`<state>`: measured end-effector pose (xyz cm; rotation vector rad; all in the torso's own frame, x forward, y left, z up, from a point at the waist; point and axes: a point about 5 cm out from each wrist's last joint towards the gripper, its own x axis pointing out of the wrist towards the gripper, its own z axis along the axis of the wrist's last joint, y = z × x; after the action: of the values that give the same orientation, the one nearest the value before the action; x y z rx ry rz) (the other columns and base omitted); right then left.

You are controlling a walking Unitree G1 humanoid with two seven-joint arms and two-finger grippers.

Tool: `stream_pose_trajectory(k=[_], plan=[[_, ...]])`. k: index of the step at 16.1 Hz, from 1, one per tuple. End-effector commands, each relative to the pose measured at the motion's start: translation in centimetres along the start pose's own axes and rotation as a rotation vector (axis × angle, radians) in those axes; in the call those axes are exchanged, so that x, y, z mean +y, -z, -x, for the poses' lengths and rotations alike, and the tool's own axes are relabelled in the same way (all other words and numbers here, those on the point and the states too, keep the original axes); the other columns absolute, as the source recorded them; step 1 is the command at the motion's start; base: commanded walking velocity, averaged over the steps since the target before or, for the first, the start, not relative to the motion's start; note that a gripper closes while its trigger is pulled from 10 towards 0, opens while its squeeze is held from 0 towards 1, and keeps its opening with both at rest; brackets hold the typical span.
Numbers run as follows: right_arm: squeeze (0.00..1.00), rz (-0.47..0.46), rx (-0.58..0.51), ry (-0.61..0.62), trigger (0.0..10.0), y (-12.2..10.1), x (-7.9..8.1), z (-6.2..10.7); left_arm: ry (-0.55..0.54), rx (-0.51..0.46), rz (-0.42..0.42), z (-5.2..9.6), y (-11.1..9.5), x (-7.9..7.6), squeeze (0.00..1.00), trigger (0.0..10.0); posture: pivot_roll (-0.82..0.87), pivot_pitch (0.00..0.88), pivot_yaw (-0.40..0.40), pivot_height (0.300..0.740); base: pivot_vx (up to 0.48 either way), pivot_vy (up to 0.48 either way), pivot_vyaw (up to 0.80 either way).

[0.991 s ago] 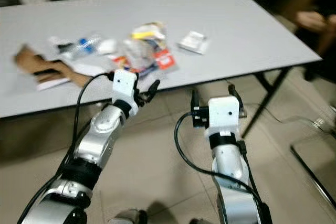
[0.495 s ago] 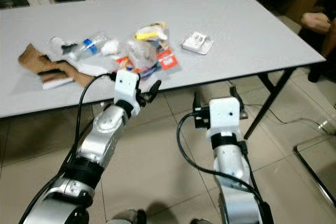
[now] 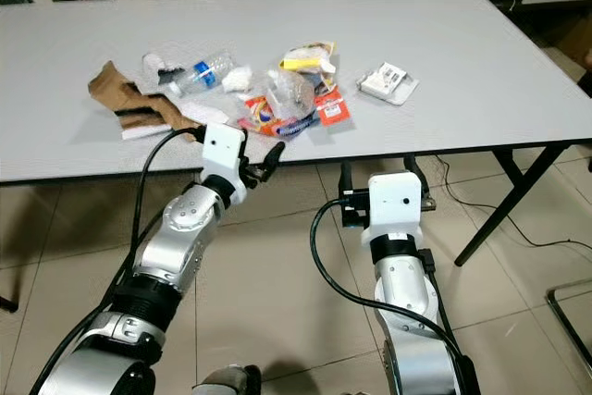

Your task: Picking trash to rubbish bin

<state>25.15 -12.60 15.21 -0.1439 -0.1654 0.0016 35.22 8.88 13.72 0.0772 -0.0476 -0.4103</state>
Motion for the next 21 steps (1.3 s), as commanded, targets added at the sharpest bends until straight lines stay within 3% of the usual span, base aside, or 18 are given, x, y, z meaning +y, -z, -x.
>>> stream_pose_trajectory(k=[1, 6, 17, 21], plan=[[0.00, -0.006, -0.002, 0.008, 10.0, 0.01, -0.11, 0.10, 0.007, -0.004, -0.002, 0.02, -0.12, 0.05, 0.00, 10.0, 0.09, 0.085, 0.015, 0.740, 0.401, 0.259, 0.00], [0.00, -0.005, -0.004, 0.008, 10.0, 0.00, -0.16, 0.13, 0.015, -0.005, -0.004, -0.02, -0.15, -0.03, 0.00, 10.0, 0.09, 0.086, 0.013, 0.740, 0.403, 0.259, 0.00], [0.00, 0.004, -0.013, -0.002, 10.0, -0.11, 0.07, 0.01, 0.016, 0.004, -0.009, 0.09, 0.09, -0.11, 0.00, 10.0, 0.10, 0.086, 0.011, 0.740, 0.443, 0.000, 0.00], [0.00, -0.004, -0.006, 0.015, 10.0, -0.12, 0.00, -0.09, 0.004, 0.005, -0.006, 0.12, 0.15, -0.09, 0.00, 10.0, 0.10, 0.088, 0.012, 0.740, 0.000, 0.000, -0.31]])
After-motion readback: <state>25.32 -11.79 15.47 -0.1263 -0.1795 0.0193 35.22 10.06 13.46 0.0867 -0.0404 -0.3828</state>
